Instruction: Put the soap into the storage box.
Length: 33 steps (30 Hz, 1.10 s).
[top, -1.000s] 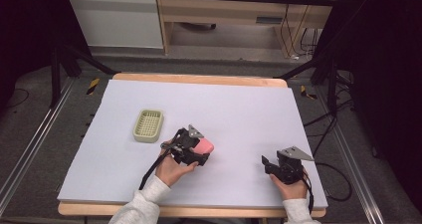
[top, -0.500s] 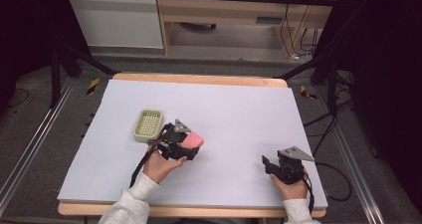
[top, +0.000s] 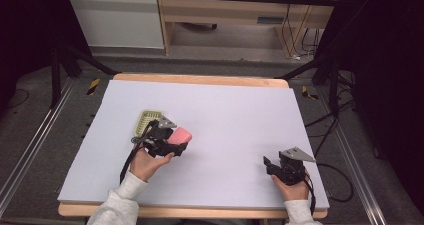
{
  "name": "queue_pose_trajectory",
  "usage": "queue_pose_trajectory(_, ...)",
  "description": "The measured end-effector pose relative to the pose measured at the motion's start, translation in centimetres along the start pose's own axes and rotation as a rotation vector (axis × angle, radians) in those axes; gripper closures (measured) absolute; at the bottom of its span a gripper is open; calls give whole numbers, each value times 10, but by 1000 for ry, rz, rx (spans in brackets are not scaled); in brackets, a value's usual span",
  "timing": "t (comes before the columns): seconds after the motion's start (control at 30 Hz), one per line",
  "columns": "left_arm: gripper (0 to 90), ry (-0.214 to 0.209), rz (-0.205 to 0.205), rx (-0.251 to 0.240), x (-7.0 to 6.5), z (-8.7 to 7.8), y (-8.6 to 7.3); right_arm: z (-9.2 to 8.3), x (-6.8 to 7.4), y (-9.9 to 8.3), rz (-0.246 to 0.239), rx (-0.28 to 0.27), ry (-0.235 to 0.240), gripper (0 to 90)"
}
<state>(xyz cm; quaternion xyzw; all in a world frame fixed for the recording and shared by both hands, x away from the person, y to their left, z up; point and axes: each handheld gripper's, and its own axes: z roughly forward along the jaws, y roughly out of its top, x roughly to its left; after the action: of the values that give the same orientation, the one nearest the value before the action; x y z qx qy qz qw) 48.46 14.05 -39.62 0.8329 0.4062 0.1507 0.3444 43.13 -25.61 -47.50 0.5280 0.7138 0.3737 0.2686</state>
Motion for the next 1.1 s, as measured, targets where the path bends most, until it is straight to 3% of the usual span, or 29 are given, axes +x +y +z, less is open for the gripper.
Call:
queue_pose_trajectory(0.57, 373, 59, -70, -9, 35, -10, -5, 1, 1, -1, -14, -2, -6, 375)
queue_pose_trajectory(1.1, 374, 82, -120, -13, 52, -3, -4, 2, 1, 0, -12, 1, 0, 372)
